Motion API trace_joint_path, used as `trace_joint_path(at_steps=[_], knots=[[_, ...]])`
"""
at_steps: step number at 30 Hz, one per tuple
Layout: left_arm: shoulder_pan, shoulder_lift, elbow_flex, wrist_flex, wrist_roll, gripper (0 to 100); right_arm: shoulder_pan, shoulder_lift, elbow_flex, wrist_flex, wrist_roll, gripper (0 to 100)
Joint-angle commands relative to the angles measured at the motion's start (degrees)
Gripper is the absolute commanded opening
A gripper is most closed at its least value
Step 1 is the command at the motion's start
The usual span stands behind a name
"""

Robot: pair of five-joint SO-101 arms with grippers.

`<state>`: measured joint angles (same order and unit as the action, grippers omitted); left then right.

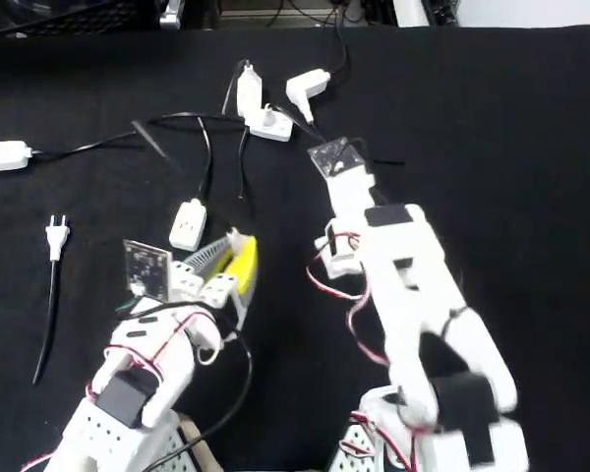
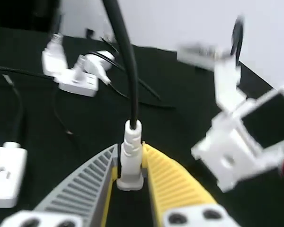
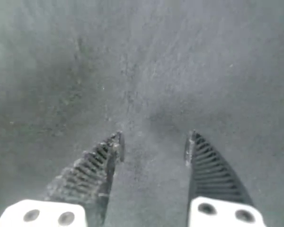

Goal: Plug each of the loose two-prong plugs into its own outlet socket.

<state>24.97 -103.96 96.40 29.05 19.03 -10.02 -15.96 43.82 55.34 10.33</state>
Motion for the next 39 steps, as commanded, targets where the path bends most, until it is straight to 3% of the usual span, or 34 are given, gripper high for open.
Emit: trace_joint_path(at_steps=[1,7,18,27,39], knots=[[4.6,-0.4,0.9,1.9,0.4,3,-3.4,-9.2,2.9,-0.7,-0.3,21.8],[11.4,-0.4,0.9,1.7,-5.2,3,-13.4,-18.9,7.1,0.5,-1.8,21.8],[18.1,-0.4,0.9,6.8,-11.0,3,-13.5,-21.5,7.3,1.1,1.6,21.8],[12.9,-0.4,0.9,7.0,-10.6,3,-5.0,-21.5,4.4,1.1,3.3,21.8],[12.9,-0.4,0.9,7.1,-10.6,3,-14.8,-21.5,0.3,3.2,0.4,21.8]])
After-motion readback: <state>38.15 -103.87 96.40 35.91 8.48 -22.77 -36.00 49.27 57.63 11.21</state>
